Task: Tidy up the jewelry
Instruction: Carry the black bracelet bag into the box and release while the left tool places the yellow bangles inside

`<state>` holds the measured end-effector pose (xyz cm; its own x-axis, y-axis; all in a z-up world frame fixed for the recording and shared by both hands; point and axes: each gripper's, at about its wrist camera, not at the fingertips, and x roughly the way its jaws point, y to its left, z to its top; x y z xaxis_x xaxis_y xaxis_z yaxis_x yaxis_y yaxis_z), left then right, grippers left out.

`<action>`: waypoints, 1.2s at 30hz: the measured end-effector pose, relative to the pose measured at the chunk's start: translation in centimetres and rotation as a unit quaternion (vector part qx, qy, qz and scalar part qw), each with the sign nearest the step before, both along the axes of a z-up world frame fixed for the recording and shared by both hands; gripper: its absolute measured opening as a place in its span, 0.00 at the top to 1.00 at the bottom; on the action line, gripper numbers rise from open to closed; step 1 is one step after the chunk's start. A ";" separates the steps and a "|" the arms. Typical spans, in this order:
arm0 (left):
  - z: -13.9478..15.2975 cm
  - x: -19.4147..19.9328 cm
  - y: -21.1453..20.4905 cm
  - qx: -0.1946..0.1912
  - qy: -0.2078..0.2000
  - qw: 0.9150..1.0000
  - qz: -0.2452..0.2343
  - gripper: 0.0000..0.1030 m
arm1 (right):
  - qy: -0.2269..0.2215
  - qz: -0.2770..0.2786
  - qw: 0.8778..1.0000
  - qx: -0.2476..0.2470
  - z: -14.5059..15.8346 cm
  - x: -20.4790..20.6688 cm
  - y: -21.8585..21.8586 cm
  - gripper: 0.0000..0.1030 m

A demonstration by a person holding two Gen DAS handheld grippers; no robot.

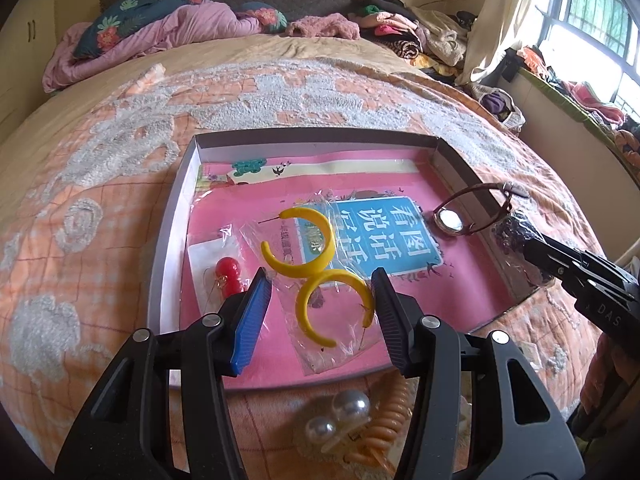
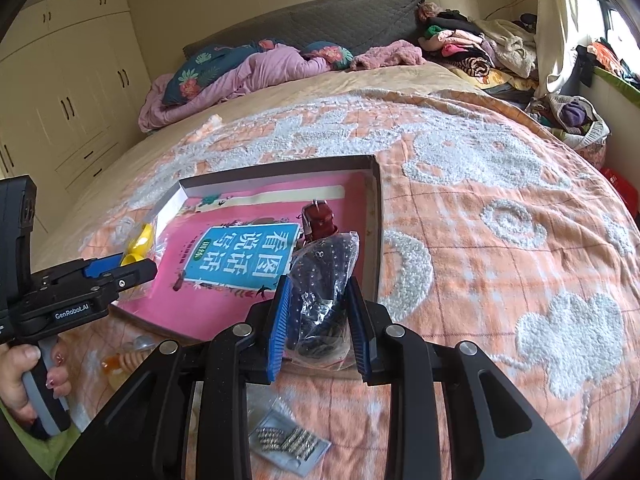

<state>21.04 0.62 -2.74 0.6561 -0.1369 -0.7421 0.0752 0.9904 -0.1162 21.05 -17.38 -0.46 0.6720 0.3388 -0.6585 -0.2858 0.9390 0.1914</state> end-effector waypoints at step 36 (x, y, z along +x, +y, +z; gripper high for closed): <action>-1.4 1.4 0.2 0.001 0.016 1.000 0.010 0.46 | -0.013 -0.029 0.999 0.031 0.4 0.1 -1.3 0.39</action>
<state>22.39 0.83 -4.17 0.6346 -0.1228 -0.7630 0.0518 0.9918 -0.1166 21.17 -18.70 -0.05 0.7081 0.3391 -0.6194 -0.2374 0.9404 0.2434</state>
